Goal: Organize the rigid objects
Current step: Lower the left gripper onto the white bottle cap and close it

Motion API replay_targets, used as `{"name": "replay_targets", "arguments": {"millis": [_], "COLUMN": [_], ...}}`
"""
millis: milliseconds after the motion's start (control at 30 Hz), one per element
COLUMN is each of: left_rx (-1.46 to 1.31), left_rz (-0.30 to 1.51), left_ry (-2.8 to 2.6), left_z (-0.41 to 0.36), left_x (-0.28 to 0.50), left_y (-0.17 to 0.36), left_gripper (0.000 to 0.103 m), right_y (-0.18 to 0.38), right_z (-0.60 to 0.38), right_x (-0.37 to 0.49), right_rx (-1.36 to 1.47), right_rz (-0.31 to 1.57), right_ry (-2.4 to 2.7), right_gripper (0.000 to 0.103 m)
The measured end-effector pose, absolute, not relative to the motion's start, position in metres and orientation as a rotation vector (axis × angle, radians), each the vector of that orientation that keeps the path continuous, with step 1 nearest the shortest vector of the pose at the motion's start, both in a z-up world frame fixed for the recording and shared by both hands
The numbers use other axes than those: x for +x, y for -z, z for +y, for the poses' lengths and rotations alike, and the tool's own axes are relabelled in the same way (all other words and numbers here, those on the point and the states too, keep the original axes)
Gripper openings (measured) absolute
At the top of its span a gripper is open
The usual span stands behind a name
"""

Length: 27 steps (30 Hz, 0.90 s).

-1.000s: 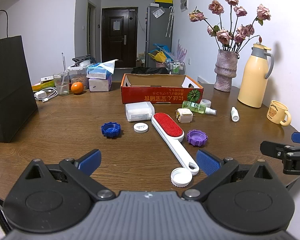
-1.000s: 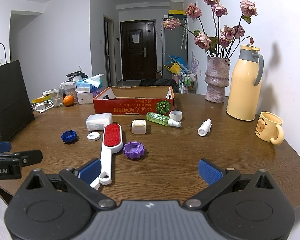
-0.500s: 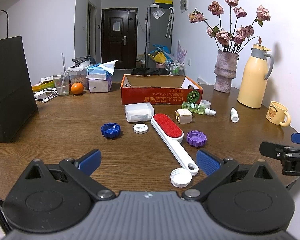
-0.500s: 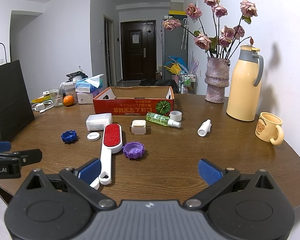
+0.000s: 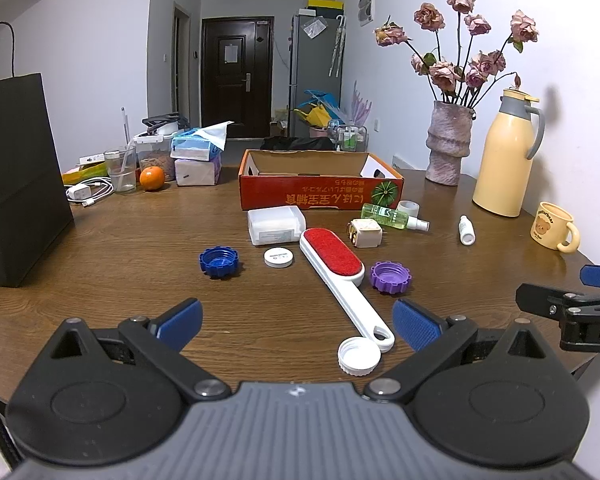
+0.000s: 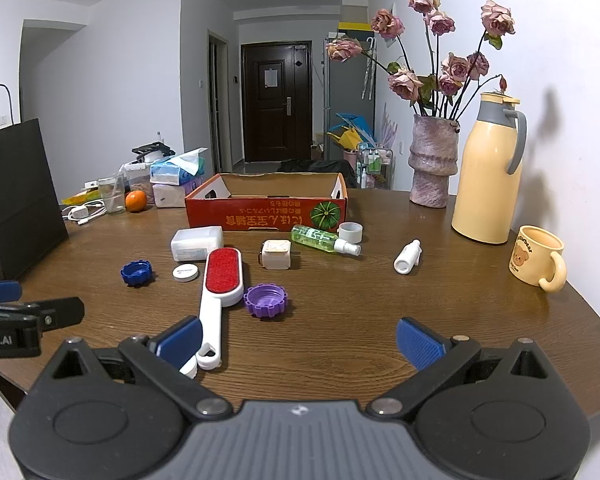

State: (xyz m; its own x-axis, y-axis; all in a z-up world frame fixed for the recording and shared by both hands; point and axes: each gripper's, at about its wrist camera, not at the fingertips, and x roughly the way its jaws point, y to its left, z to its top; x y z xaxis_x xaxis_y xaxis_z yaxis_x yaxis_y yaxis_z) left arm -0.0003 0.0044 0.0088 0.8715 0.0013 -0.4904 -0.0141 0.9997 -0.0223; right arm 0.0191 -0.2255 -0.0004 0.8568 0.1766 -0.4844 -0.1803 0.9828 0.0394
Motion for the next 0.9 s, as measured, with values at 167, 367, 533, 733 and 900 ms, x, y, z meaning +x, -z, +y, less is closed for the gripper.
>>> {"name": "replay_targets", "arguments": {"millis": [167,367,533,733,900], "left_rx": [-0.025,-0.014,-0.009,-0.009,-0.005], "left_rz": [0.513,0.515,0.525,0.563,0.594], "left_ry": [-0.005,0.000,0.007,0.014,0.023], "left_z": [0.002,-0.003,-0.007,-0.011,-0.015], "left_x": [0.001,0.007,0.014,0.028,0.039], "left_y": [-0.006,-0.001,0.006,0.020,0.033], "left_gripper": [0.103,0.103,0.103,0.103,0.103], "right_y": [0.000,0.004,0.009,0.018,0.026], "right_z": [-0.228,-0.229,-0.230,-0.231,-0.233], "right_x": [0.020,0.025,0.031,0.040,0.048], "right_rx": [-0.007,-0.006,-0.004,-0.008,-0.007], "right_rz": [0.499,0.497,0.511,0.536,0.551], "right_ry": [-0.181,-0.178,-0.184,-0.177,-0.182], "right_gripper": [0.103,0.103,0.103,0.103,0.103]}}
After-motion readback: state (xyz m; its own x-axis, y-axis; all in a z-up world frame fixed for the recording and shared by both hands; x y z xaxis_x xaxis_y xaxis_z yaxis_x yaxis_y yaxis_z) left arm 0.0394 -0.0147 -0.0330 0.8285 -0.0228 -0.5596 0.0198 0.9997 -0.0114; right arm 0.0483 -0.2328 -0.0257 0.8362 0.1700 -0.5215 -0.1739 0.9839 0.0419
